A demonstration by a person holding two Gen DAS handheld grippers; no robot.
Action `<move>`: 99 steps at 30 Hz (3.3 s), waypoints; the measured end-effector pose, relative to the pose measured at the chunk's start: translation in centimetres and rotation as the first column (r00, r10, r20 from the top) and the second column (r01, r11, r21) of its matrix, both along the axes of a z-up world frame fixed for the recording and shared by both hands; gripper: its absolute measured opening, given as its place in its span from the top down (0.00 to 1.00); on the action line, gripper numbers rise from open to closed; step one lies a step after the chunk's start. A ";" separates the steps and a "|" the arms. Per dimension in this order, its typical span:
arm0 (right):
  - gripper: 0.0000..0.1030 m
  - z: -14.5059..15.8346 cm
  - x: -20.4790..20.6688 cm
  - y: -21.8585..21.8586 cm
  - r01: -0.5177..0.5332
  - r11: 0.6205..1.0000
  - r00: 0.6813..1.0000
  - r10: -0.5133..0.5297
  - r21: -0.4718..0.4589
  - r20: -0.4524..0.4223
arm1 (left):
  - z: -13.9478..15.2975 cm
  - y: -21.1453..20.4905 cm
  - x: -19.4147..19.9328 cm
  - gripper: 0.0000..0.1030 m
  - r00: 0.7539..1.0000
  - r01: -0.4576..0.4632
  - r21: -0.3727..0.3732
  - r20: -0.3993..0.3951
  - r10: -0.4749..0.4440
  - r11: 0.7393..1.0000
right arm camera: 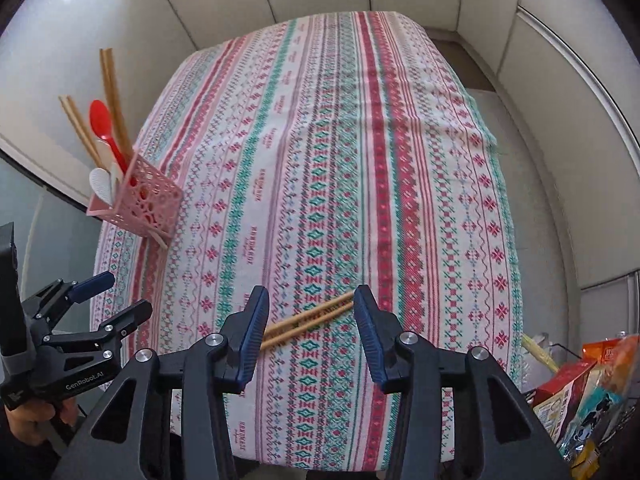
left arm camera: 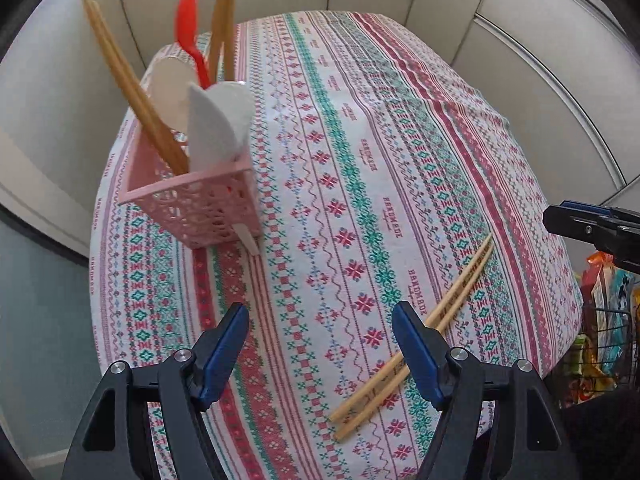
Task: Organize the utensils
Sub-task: 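Close the left tool on a chopstick while the right tool grasps the other chopstick, then lift both chopsticks upright and carry them over the pink basket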
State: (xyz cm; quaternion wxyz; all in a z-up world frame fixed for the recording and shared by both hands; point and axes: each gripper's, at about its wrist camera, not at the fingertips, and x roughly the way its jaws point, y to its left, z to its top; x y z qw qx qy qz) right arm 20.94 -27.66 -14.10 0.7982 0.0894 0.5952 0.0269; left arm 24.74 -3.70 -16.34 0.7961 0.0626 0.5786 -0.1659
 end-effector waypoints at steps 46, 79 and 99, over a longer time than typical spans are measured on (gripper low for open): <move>0.36 -4.1 -0.2 -7.8 0.123 0.992 0.984 -0.119 0.019 -0.129 | -6.5 -18.3 1.5 0.86 0.965 0.239 0.050 -0.127 -0.231 0.970; 0.39 -10.1 2.2 -0.5 0.177 0.969 0.941 -0.114 0.173 -0.320 | -2.9 -5.7 5.1 0.94 1.000 -0.025 -0.101 0.011 0.026 0.995; 0.90 -10.4 3.1 7.7 0.053 0.992 0.973 -0.076 -0.111 -0.217 | -0.1 -0.2 2.8 0.94 0.995 -0.088 -0.155 0.038 0.095 0.984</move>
